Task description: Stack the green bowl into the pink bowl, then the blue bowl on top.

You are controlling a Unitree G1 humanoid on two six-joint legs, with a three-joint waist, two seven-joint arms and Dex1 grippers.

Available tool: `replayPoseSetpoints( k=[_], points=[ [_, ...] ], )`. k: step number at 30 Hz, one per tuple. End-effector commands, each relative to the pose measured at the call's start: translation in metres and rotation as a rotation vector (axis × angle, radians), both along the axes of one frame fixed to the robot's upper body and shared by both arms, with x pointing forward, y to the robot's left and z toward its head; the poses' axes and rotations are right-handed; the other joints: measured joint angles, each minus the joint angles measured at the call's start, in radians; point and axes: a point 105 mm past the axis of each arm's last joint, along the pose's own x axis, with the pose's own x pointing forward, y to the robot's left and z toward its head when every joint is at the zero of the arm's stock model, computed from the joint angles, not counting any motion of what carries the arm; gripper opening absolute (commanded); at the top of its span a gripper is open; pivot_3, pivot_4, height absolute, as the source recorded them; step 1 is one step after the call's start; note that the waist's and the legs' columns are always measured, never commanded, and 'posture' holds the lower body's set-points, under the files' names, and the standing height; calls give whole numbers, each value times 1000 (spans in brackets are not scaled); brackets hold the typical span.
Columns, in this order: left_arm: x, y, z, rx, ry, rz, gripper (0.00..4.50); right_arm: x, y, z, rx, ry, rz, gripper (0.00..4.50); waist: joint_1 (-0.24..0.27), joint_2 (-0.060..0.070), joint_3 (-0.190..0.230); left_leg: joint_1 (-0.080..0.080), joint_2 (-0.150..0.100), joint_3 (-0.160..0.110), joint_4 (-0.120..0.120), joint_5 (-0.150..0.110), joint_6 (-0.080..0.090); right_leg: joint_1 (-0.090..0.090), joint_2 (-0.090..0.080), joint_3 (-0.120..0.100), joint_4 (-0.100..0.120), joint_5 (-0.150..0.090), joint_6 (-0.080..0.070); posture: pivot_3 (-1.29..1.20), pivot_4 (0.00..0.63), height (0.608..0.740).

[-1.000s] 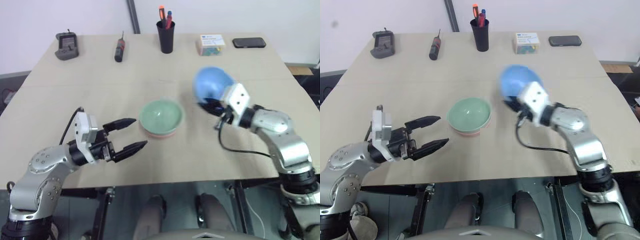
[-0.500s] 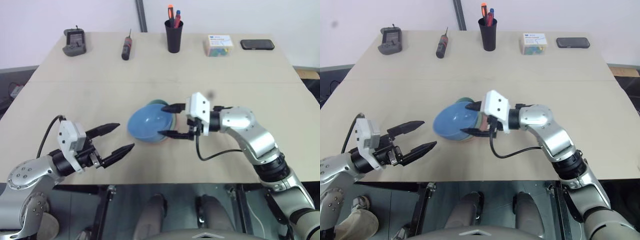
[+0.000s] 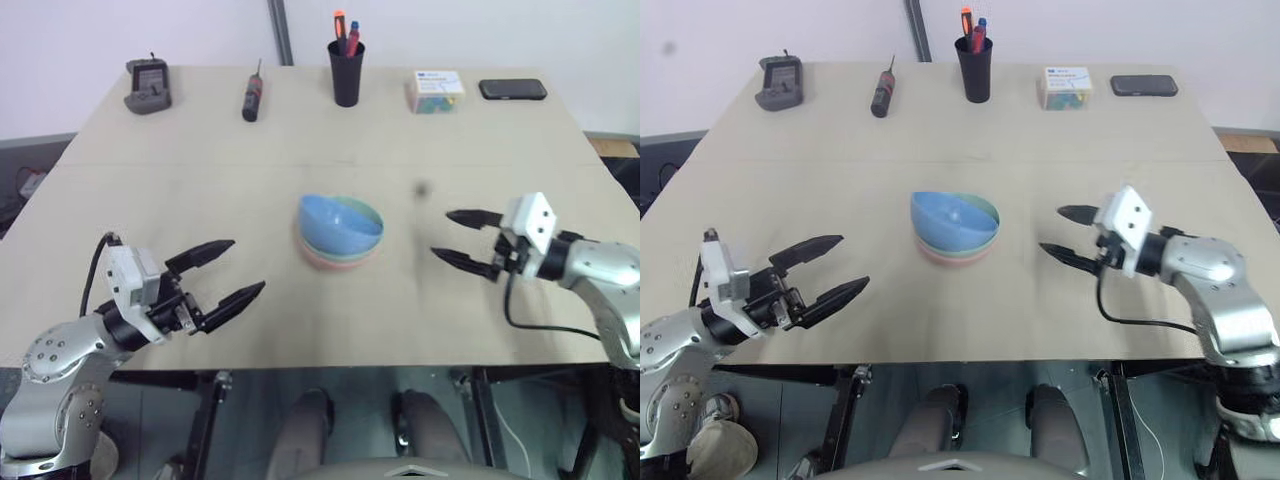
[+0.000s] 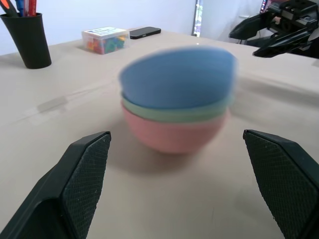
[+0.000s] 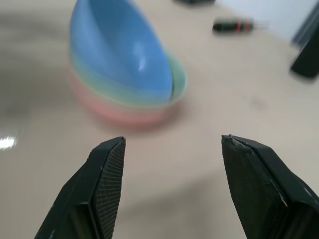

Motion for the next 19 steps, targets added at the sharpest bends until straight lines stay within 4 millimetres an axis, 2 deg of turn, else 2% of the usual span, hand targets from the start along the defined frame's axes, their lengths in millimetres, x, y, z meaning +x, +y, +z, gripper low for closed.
replayPoseSetpoints(
  k=[1,4,5,6,7,19],
  points=[
    [-9,22,4,46,-13,21,4500,-14,-27,19,24,-13,-43,3210,-1,0,0,0,0,0,0,0,0,0,0,0,0,0,0,0,150,740],
    [-20,37,0,33,41,7,4500,-26,-39,22,45,37,-48,3210,-3,0,0,1,1,0,0,0,0,0,1,0,0,0,0,0,150,740],
    [-23,42,-1,37,54,-5,4500,-29,-41,24,53,57,-40,3723,-3,0,0,1,2,1,0,0,0,0,1,0,0,0,0,0,150,740],
    [-24,46,-1,42,58,-7,4500,-32,-42,25,59,70,-36,3937,-3,0,0,2,2,1,0,0,0,1,1,0,0,0,0,0,150,740],
    [-25,49,0,45,58,-8,4500,-33,-43,26,64,79,-33,4408,-2,0,0,2,2,1,0,0,0,1,1,0,0,0,0,0,150,740],
    [-23,43,1,82,46,-60,4500,-37,-42,29,66,42,-27,4461,1,0,0,2,3,1,2,0,0,2,1,0,0,0,0,0,150,740]
  ],
)
